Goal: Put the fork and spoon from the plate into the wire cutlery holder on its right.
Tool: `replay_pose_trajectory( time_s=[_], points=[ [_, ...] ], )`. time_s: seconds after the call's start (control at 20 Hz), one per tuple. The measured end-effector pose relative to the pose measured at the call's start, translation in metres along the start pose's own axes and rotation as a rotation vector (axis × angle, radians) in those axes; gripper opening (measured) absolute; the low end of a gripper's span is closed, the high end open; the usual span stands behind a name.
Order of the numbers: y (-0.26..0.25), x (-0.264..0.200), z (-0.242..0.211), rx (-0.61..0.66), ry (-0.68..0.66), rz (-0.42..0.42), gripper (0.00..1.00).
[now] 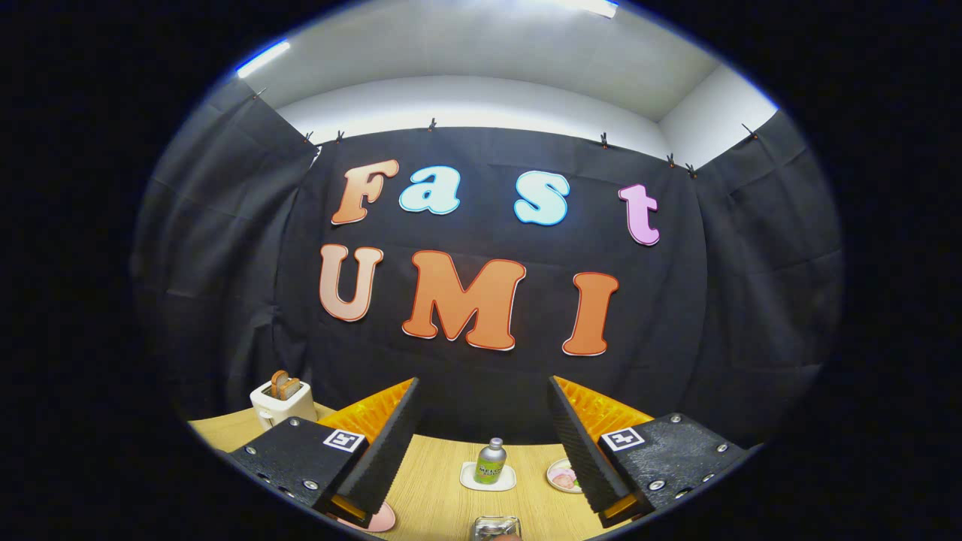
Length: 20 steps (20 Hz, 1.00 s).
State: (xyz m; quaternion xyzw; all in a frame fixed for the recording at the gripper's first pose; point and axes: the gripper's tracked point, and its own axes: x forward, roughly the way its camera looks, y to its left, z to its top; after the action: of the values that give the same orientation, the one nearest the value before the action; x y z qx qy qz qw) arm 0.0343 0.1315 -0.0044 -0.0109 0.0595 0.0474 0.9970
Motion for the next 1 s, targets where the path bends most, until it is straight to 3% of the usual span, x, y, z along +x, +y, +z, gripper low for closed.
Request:
replay_pose_trajectory(
  time_s=[1.0],
  points=[
    [0.007,0.001,0.003,-0.041,-0.045,0.020,0.99]
  ],
)
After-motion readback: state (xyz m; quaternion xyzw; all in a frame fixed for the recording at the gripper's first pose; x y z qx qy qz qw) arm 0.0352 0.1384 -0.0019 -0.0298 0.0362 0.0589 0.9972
